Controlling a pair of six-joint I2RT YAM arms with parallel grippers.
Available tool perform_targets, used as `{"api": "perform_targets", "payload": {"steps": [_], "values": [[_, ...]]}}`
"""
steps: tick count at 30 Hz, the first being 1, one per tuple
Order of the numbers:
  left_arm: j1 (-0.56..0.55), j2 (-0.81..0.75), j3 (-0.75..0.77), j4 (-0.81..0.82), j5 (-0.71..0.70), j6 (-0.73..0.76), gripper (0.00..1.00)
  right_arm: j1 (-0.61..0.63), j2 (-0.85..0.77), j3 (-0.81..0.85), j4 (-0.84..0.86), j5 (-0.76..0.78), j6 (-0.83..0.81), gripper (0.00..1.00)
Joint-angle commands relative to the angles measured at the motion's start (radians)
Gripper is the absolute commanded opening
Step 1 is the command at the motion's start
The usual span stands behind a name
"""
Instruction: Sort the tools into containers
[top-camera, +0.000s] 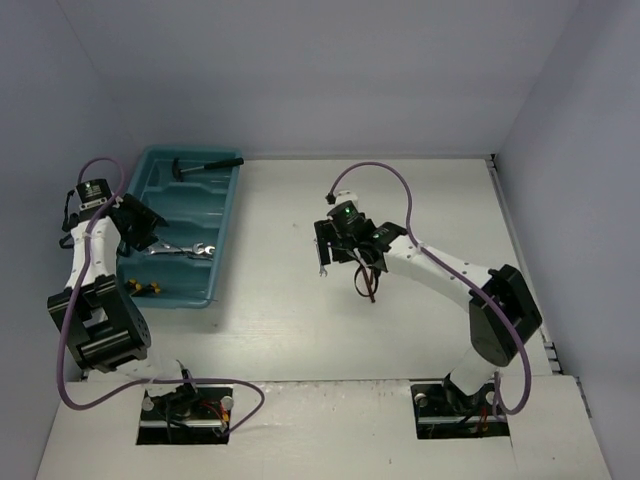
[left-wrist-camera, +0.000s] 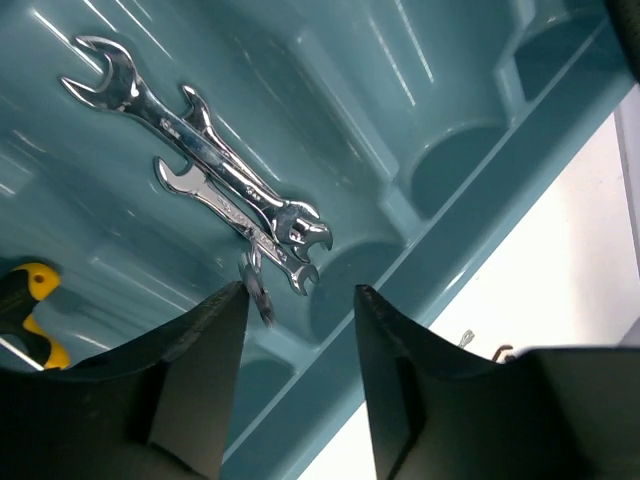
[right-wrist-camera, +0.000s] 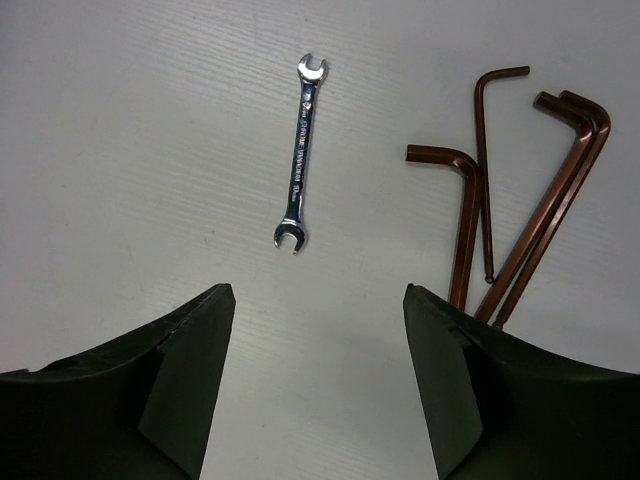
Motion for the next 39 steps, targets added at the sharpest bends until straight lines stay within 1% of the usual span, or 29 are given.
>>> {"api": "perform_targets", "payload": {"steps": [1, 5, 9, 11, 13, 17, 20, 24, 29, 34, 36, 39], "values": [[-0.009, -0.106, 0.08, -0.043, -0.071, 0.055, 0.46, -0.001, 0.057, 0.086, 0.01, 0.044, 0.035, 0.63], [-0.01, -0.161, 0.082, -0.08, -0.15, 0.09, 0.47, 0.0, 0.16, 0.14, -0.006, 0.051, 0.044, 0.58], [-0.018, -0.181, 0.097, -0.097, -0.18, 0.104, 0.48, 0.0, 0.246, 0.211, -0.029, 0.065, 0.051, 0.58], [-0.04, -0.183, 0.113, -0.111, -0.18, 0.106, 0.49, 0.0, 0.286, 0.235, -0.034, 0.067, 0.057, 0.58], [-0.09, -0.195, 0.122, -0.122, -0.202, 0.12, 0.49, 0.0, 0.336, 0.254, -0.037, 0.071, 0.067, 0.58], [-0.225, -0.223, 0.132, -0.144, -0.238, 0.144, 0.49, 0.003, 0.397, 0.289, -0.054, 0.072, 0.082, 0.55], [-0.277, -0.243, 0.12, -0.152, -0.233, 0.149, 0.5, 0.006, 0.449, 0.315, -0.071, 0.089, 0.088, 0.51], [-0.314, -0.268, 0.091, -0.157, -0.231, 0.156, 0.5, 0.009, 0.5, 0.356, -0.102, 0.098, 0.095, 0.45], [-0.332, -0.288, 0.069, -0.163, -0.209, 0.166, 0.5, 0.008, 0.553, 0.371, -0.127, 0.065, 0.117, 0.31], [-0.369, -0.306, 0.051, -0.167, -0.188, 0.165, 0.5, 0.013, 0.573, 0.356, -0.175, 0.05, 0.144, 0.01], [-0.393, -0.311, 0.047, -0.166, -0.173, 0.163, 0.5, 0.013, 0.567, 0.345, -0.184, 0.044, 0.144, 0.0], [-0.47, -0.311, 0.045, -0.163, -0.122, 0.157, 0.5, 0.024, 0.516, 0.31, -0.177, 0.052, 0.135, 0.0]]}}
